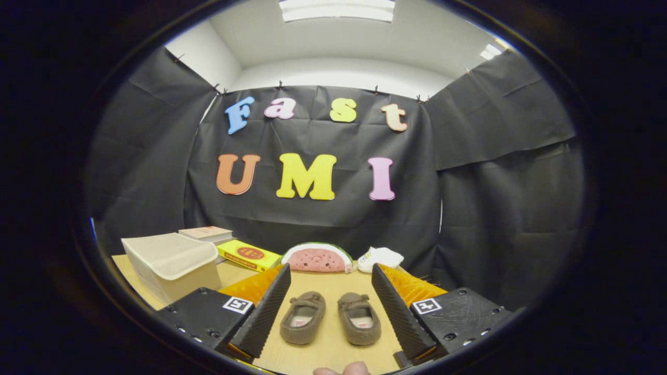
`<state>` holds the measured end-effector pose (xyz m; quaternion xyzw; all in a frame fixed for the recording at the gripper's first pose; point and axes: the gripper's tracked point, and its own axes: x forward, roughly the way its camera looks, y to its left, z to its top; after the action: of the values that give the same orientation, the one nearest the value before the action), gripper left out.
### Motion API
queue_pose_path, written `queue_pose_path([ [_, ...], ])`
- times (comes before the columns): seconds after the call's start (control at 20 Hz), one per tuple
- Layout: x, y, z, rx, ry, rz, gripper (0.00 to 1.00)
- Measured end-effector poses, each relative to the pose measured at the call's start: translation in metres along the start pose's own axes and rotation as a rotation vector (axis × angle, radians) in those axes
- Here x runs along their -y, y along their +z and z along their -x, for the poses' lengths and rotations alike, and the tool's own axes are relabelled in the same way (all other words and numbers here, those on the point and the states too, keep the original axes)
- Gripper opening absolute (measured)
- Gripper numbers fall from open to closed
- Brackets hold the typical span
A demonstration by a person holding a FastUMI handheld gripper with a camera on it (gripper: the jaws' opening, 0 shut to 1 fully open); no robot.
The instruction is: Open the storage box then place both shoes into the box .Put the left shoe in first, then the right shoe, with the right side of both shoes facing outward in a uniform manner.
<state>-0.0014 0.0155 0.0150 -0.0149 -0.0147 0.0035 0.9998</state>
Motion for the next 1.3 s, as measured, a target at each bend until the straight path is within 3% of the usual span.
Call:
queue_pose_path([
  [0.45, -0.040, 0.000, -0.012, -0.017, 0.099, -0.071, 0.95],
  [0.95, -0.183, -0.021, -0.045, -0.075, 0.397, -0.198, 0.95],
  [1.3, -0.269, -0.050, -0.066, -0.163, 0.515, -0.335, 0.95],
])
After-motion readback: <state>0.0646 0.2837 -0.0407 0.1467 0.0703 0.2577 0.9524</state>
